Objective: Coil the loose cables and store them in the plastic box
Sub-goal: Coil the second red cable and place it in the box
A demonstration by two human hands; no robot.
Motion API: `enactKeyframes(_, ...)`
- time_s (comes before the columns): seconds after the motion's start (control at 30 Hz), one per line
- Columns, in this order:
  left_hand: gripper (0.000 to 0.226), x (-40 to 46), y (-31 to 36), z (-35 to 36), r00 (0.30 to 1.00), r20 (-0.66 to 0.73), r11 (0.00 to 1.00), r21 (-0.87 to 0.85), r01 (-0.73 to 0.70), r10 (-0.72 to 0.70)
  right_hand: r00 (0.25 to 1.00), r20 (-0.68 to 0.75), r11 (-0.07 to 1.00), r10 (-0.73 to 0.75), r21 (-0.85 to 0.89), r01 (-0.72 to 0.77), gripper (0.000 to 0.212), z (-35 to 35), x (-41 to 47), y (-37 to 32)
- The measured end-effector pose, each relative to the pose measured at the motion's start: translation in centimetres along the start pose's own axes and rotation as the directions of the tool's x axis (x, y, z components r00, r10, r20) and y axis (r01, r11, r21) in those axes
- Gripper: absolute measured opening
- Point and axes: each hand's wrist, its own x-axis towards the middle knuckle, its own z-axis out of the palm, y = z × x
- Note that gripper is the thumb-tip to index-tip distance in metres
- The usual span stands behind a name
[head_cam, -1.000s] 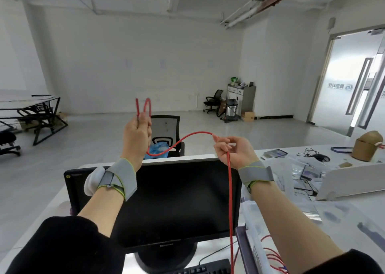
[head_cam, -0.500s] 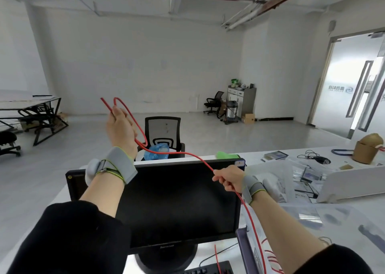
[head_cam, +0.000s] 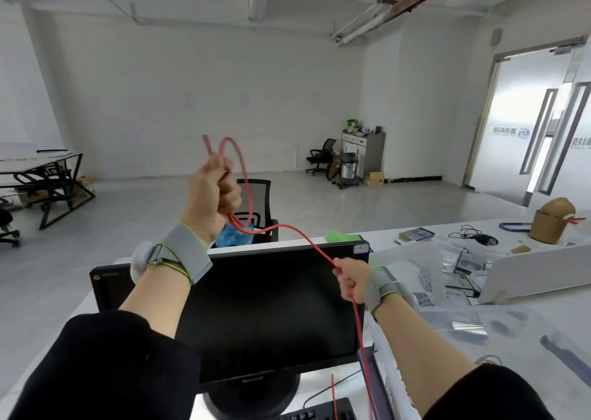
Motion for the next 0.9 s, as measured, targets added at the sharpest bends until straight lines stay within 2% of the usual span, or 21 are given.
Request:
enactKeyframes(0.07, 0.036, -0.5, -0.3, 0.7, 0.971, 0.182, 0.975, 0.188, 0.119, -0.154, 0.99, 0.125, 0.984, -0.059, 0.174, 0.036, 0.035, 0.9, -0.2, -1.8)
enactKeyframes(0.17, 0.037, -1.0, -1.8, 1.0, 0.926, 0.218, 0.89, 0.41, 0.2, -0.309, 0.948, 0.231, 0.917, -0.217, 0.382, 0.117, 0.03, 2.3, -1.9, -3.9)
enactKeyframes(0.23, 0.036, -1.1, -2.7, 0.7, 0.916, 0.172, 0.832, 0.502, 0.236, -0.363, 0.904, 0.275, 0.908, -0.328, 0.356, 0.221, 0.025, 3.0, -3.3, -4.6)
enactKeyframes(0.33, 0.036, -1.6, -3.8, -0.1, 0.884, 0.136, 0.748, 0.598, 0.288, -0.448, 0.842, 0.325, 0.902, -0.43, 0.206, 0.381, 0.022, 4.1, -4.8, -4.7)
enactKeyframes(0.4, 0.037, -1.9, -4.3, -0.5, 0.879, 0.12, 0.737, 0.604, 0.304, -0.461, 0.814, 0.323, 0.873, -0.484, 0.113, 0.474, 0.023, 4.9, -5.4, -4.6)
enactKeyframes(0.5, 0.037, -2.0, -4.8, -0.7, 0.914, 0.059, 0.756, 0.584, 0.294, -0.4, 0.785, 0.322, 0.835, -0.53, 0.038, 0.549, 0.028, 6.2, -6.2, -4.3)
enactKeyframes(0.6, 0.034, -1.6, -4.7, -0.8, 0.951, -0.014, 0.814, 0.513, 0.273, -0.309, 0.776, 0.404, 0.853, -0.484, 0.022, 0.521, 0.031, 6.9, -6.5, -3.7)
enactKeyframes(0.7, 0.034, -1.4, -4.0, -1.1, 0.956, -0.007, 0.851, 0.453, 0.265, -0.293, 0.759, 0.518, 0.888, -0.396, 0.003, 0.461, 0.029, 6.8, -6.6, -2.9)
enactKeyframes(0.9, 0.04, -2.0, -4.0, -0.8, 0.944, 0.033, 0.812, 0.52, 0.264, -0.328, 0.699, 0.576, 0.826, -0.423, -0.072, 0.559, 0.028, 7.8, -6.8, -2.1)
